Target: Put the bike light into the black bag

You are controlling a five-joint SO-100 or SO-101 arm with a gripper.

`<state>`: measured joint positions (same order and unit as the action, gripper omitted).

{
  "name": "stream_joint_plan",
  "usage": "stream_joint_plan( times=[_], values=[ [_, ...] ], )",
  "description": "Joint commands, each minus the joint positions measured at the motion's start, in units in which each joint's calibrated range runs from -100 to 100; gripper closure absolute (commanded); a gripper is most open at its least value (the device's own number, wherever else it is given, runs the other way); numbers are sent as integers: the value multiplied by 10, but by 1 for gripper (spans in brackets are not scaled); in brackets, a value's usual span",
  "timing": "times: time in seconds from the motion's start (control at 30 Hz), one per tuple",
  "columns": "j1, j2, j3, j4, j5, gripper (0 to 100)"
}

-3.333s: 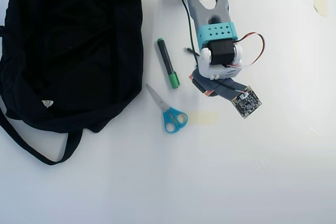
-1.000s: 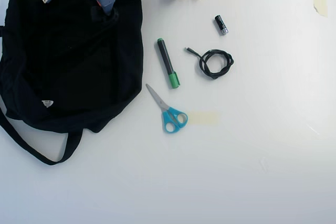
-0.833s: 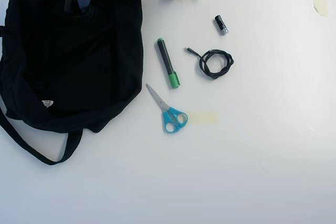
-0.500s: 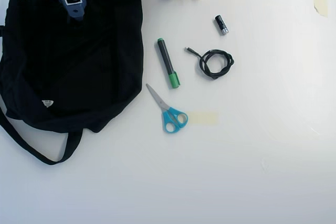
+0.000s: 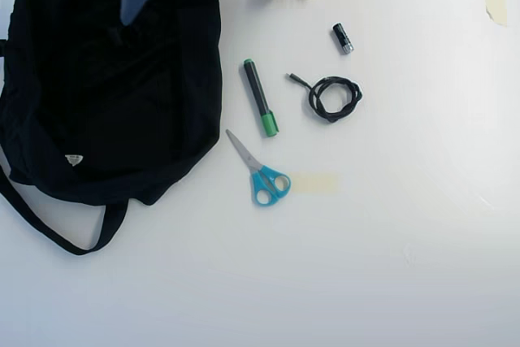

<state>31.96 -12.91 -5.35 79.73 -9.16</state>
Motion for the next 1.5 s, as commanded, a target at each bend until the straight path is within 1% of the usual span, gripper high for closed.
stream_joint_plan(
  times=[0.0,0.03,0.1,0.13,0.17,0.33,0.4,0.6,0.7,0.73,0.93,1.03,1.2,1.47],
  values=[
    [-127,-93,-15,36,-1,80],
    [-163,-97,-15,46,-2,88],
    [-228,-97,-14,66,-3,98],
    [-278,-97,-14,123,-3,98],
    [-290,-97,-14,136,-3,98],
    [-311,-98,-14,195,3,98],
    [-328,-102,-14,196,9,98],
    [-339,-147,47,191,60,98],
    [-340,-202,115,166,69,98],
    [-341,-246,179,129,69,98],
    [-341,-400,441,-20,69,98],
    [-349,-468,545,-68,69,98],
    [-364,-580,694,-107,70,98],
    [-375,-793,900,-100,70,98]
  ],
)
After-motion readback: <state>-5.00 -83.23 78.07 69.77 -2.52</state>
